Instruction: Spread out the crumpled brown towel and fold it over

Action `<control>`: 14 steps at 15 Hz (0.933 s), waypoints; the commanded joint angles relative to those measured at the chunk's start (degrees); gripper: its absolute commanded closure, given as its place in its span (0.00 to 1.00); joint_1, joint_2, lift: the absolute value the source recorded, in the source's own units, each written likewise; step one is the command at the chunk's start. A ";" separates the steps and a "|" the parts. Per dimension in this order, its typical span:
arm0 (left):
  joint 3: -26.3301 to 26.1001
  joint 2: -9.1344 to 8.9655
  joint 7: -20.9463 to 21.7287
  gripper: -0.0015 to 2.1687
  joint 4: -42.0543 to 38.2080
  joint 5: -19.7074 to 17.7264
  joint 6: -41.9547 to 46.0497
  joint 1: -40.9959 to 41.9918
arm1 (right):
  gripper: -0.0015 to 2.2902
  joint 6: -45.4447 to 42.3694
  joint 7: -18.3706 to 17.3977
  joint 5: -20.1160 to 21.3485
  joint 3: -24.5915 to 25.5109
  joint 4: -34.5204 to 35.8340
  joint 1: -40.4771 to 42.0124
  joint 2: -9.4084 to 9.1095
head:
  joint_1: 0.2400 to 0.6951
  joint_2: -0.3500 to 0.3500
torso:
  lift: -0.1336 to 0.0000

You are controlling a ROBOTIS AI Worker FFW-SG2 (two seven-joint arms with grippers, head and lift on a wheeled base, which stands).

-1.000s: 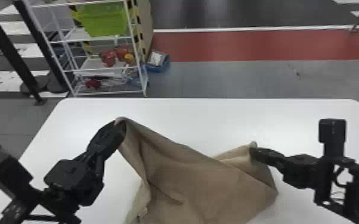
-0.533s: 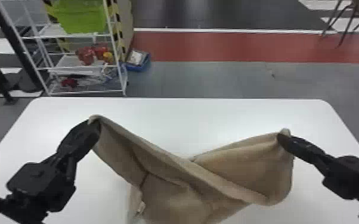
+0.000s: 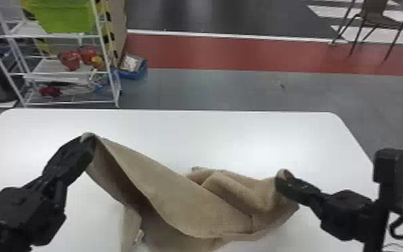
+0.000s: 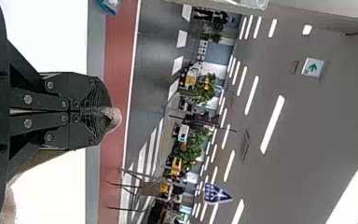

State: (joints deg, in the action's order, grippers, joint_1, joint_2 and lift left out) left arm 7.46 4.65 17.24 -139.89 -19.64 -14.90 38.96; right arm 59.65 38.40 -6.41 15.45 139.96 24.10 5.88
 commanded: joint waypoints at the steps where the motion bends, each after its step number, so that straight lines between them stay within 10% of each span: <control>1: -0.34 0.01 -0.01 0.64 -0.03 0.57 0.00 0.15 | 0.69 -2.74 0.01 8.08 -9.39 -4.70 0.42 -0.17 | 1.00 0.45 | 0.08; 4: -0.25 0.10 -0.01 0.64 -0.21 0.48 0.00 0.77 | 0.62 -3.62 1.50 15.28 -15.54 -10.41 -0.98 0.18 | 1.00 0.54 | 0.08; 8: -0.34 -0.08 0.08 0.64 -0.30 0.48 0.00 0.94 | 0.16 -8.01 10.29 11.94 -8.95 -7.25 1.92 0.01 | 1.00 0.61 | 0.08; 14: -2.63 -0.17 -0.10 0.64 -0.30 1.89 0.00 0.77 | 0.15 -17.86 19.43 1.84 5.20 -3.29 4.91 -0.61 | 1.00 0.49 | 0.08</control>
State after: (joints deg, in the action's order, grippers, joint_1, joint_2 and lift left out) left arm 5.56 4.50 17.15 -140.19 -18.30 -14.90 39.82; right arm 44.20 56.56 -3.34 18.36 136.62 28.67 5.40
